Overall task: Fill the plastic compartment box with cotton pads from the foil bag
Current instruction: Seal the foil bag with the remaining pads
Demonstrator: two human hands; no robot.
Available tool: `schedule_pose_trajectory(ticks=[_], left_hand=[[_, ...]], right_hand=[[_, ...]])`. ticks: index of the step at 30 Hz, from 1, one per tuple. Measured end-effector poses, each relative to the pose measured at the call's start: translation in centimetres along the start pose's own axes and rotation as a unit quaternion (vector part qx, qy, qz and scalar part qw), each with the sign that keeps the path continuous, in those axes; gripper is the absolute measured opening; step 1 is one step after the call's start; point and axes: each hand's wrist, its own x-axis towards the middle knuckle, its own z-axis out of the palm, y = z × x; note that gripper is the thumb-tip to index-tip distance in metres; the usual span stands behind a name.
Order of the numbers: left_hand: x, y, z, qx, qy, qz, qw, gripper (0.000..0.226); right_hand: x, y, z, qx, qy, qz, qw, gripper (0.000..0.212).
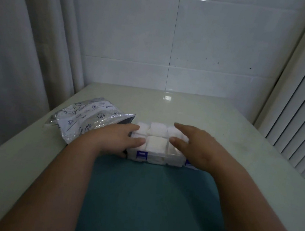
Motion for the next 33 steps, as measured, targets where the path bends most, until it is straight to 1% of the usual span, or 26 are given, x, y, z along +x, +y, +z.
schedule_pose_trajectory(ticks=[2,3,6,9,14,17,21,24,25,26,27,28,29,30,31,32,33], left_hand=[[0.2,0.0,0.1,-0.013,-0.001,0.000,1.000,0.055],[0.3,0.0,0.1,-0.004,-0.001,0.003,1.000,0.056],[0.2,0.3,0.2,0.042,0.002,0.017,0.999,0.062],[0.1,0.5,0.4,0.060,0.008,0.028,0.998,0.062],[0.3,1.2,1.7,0.086,0.026,0.056,0.994,0.065],[0.8,1.4,3.0,0.075,0.024,0.078,0.994,0.066],[1.2,1.4,3.6,0.084,0.036,0.075,0.993,0.066],[1.0,1.6,3.4,0.094,0.044,0.083,0.991,0.062],[0.9,1.7,3.2,0.083,0.063,0.089,0.991,0.058],[0.7,1.8,2.9,0.068,0.101,0.094,0.988,0.051],[0.7,1.7,2.5,0.062,0.164,0.096,0.980,0.042],[0.7,1.5,2.1,0.088,0.244,0.092,0.962,0.033],[0.8,1.2,1.6,0.153,0.321,0.078,0.932,0.027],[0.9,0.9,1.2,0.232,0.368,0.056,0.898,0.025],[0.9,0.7,1.0,0.296,0.380,0.026,0.876,0.027],[0.7,0.5,1.0,0.335,0.361,-0.008,0.870,0.032],[0.7,0.2,1.0,0.353,0.328,-0.042,0.875,0.039]], right_hand=[[-0.3,-0.7,0.5,0.009,-0.035,-0.029,0.999,0.064],[-0.3,-0.9,0.7,-0.002,-0.046,-0.038,0.998,0.062],[-0.1,-1.1,0.9,-0.059,-0.064,-0.050,0.995,0.047],[0.0,-1.0,0.7,-0.066,-0.073,-0.031,0.995,0.045],[0.3,-0.2,0.4,0.027,-0.025,0.062,0.997,0.041],[0.4,0.3,0.0,0.034,-0.005,0.098,0.995,0.034],[0.2,0.5,-0.5,0.018,0.006,0.109,0.994,0.031],[0.2,0.5,-0.4,0.008,0.017,0.115,0.993,0.031],[0.2,0.6,-0.3,0.004,0.026,0.111,0.993,0.032],[0.3,0.6,-0.3,0.008,0.041,0.104,0.994,0.031],[0.3,0.7,-0.2,0.024,0.061,0.095,0.993,0.030],[0.4,0.8,-0.1,0.047,0.082,0.086,0.992,0.028],[0.4,0.8,0.0,0.067,0.099,0.077,0.990,0.025],[0.5,0.8,0.0,0.077,0.110,0.069,0.989,0.023],[0.5,0.8,0.1,0.081,0.117,0.062,0.988,0.022],[0.6,0.9,0.3,0.085,0.122,0.055,0.987,0.021],[0.6,0.8,0.4,0.088,0.125,0.049,0.987,0.020]])
